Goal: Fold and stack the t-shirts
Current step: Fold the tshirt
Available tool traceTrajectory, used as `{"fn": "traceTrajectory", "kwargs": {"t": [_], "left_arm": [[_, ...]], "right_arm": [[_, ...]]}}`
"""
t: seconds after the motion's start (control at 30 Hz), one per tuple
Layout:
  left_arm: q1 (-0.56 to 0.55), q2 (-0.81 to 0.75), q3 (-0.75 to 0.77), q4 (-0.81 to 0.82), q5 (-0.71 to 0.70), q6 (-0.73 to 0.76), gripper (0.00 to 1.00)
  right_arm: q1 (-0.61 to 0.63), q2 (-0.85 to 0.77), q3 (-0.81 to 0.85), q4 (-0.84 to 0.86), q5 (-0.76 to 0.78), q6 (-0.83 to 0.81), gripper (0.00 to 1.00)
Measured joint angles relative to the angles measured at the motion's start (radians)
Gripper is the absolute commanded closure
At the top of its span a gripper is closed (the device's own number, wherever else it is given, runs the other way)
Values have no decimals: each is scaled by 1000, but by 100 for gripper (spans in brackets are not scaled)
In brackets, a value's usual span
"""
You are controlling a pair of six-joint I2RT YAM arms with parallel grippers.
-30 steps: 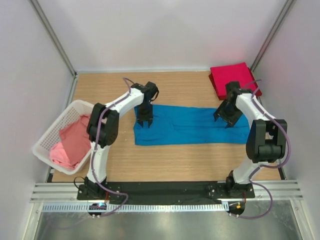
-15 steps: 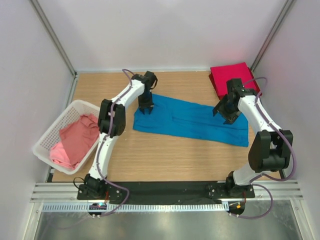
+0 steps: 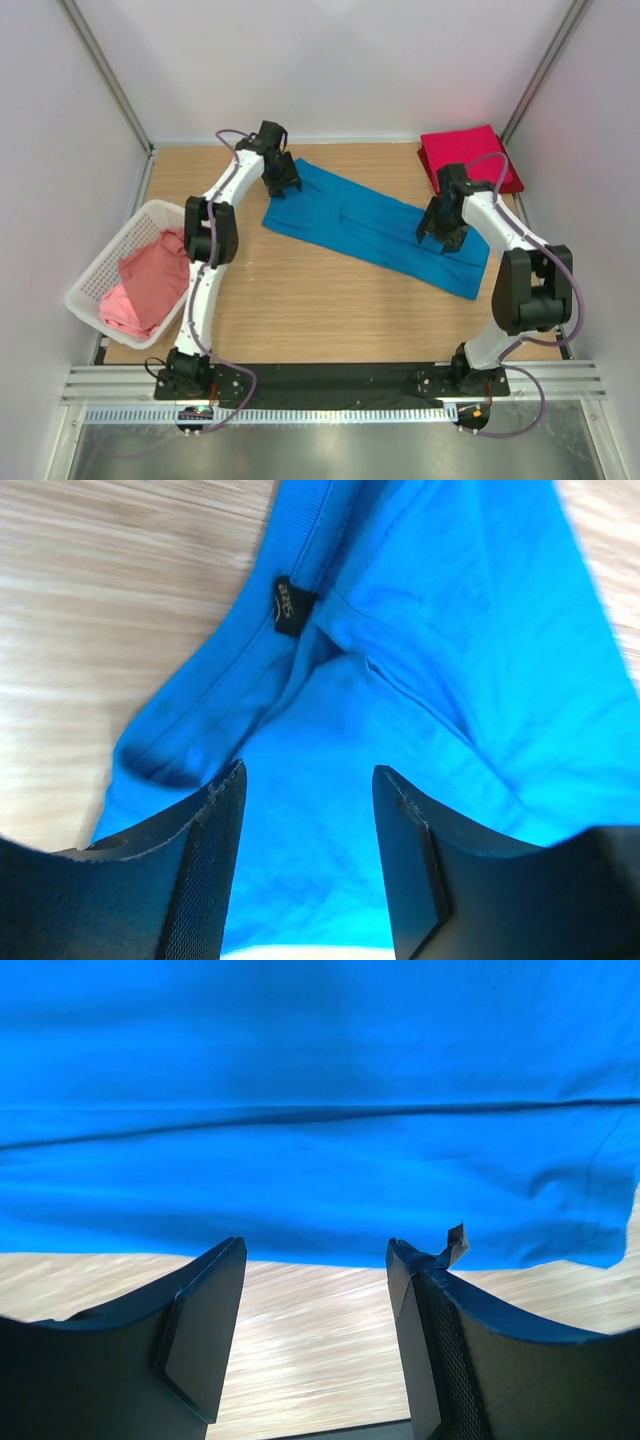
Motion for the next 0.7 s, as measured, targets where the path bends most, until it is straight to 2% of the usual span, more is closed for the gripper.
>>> {"fn": "traceTrajectory", "kwargs": {"t": [0.13,0.37,0.57,0.7], "left_arm": [[8,-94,-76,1,6,-6,45],[-2,-382,-373,5,-26,-2,50],[-4,-416,-535,40,-31,0,54],[-4,-363,-546,59,-30,13,57]], "right_arm": [[27,91,13,-20,43,-84,35],[110,141,15,-13,73,-188,36],[124,172,20,10,74,-209,37],[130,180,24,10,77,-206,38]]}}
